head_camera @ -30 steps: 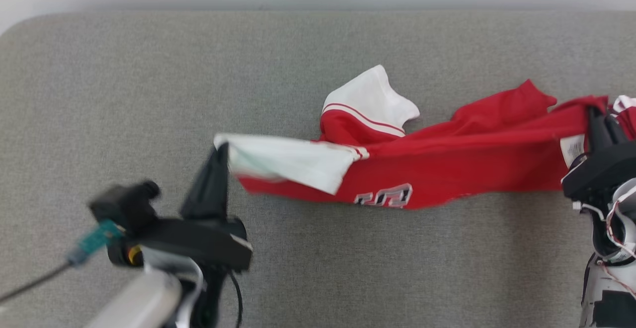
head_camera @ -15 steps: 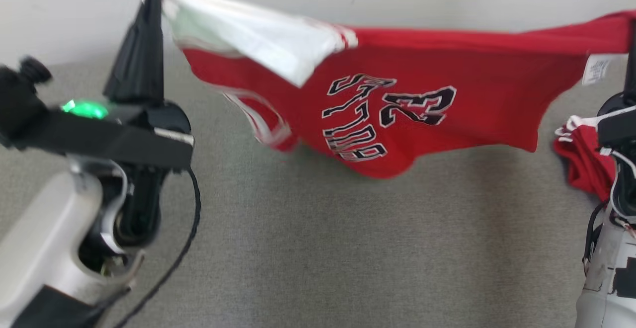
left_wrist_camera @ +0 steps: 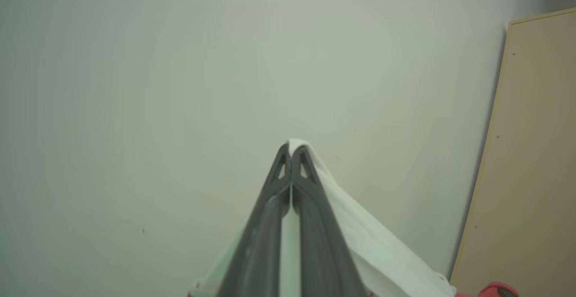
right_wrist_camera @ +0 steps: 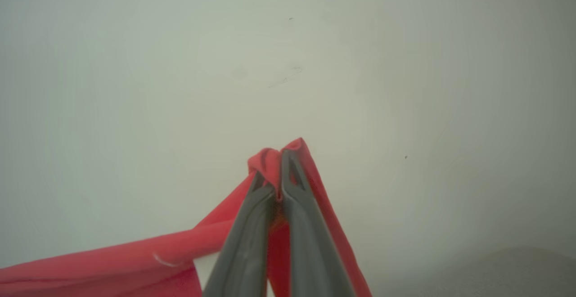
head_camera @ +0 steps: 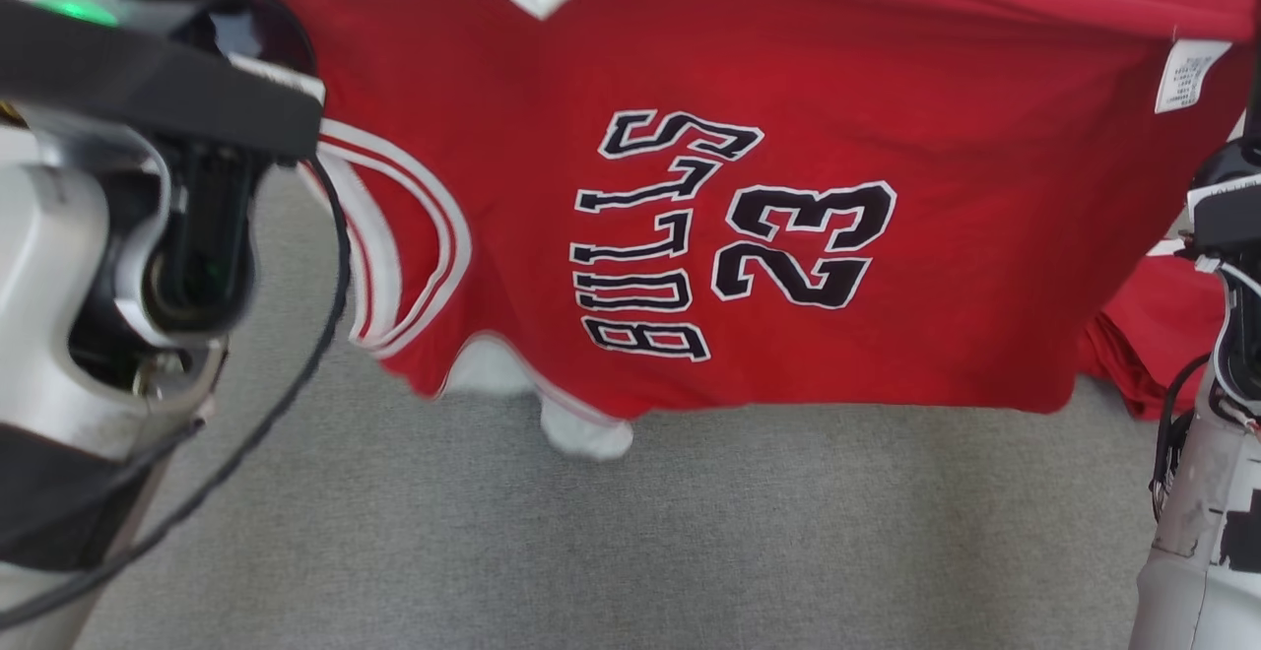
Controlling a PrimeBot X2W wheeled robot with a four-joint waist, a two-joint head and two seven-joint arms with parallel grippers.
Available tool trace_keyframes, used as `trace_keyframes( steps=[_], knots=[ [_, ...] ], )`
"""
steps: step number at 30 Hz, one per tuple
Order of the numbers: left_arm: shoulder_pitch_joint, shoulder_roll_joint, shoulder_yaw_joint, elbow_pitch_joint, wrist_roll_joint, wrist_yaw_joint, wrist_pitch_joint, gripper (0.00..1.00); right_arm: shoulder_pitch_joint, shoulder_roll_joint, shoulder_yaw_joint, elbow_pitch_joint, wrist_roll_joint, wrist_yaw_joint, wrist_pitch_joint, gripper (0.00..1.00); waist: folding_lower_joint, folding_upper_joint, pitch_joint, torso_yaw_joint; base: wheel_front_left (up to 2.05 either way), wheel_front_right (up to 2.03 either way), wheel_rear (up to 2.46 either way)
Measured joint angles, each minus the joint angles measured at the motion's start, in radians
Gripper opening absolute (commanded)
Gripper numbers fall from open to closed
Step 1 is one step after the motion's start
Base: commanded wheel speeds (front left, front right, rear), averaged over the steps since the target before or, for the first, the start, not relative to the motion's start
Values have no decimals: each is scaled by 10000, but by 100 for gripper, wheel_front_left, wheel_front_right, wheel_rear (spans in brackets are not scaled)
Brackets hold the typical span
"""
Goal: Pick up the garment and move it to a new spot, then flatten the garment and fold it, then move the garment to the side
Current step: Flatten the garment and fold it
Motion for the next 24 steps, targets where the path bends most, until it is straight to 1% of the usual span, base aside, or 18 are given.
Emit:
trace_keyframes(
  steps=[3,7,10,14,16,19,24],
  knots=[
    [-410,0,17,351,25,-29,88,0,-238,-8,134,209,180,0,127,0,0,-1,147,-103,0,0,0],
    [-976,31,6,963,136,-188,232,0,-941,4,330,980,387,0,132,0,2,0,510,-249,0,0,0],
    [-1621,121,-50,1503,384,-280,307,0,-1739,-4,420,1779,353,0,-71,0,2,0,899,-367,0,0,0],
    [-2658,211,-77,2349,888,-454,224,0,-3050,-6,709,3003,-109,0,-520,0,3,1,1549,-520,0,0,0],
    [-3256,303,-98,2777,1241,-539,88,0,-3778,2,802,3684,-159,0,-859,0,3,1,1911,-592,0,0,0],
    [-4104,385,-115,3415,1705,-690,-245,0,-4836,2,836,4684,-412,0,-1699,0,4,1,2459,-700,0,0,0],
    [-5176,385,-113,4199,2652,-984,-1091,0,-6339,6,692,5960,-1058,0,-3453,0,6,2,3286,-860,0,0,0]
  ],
)
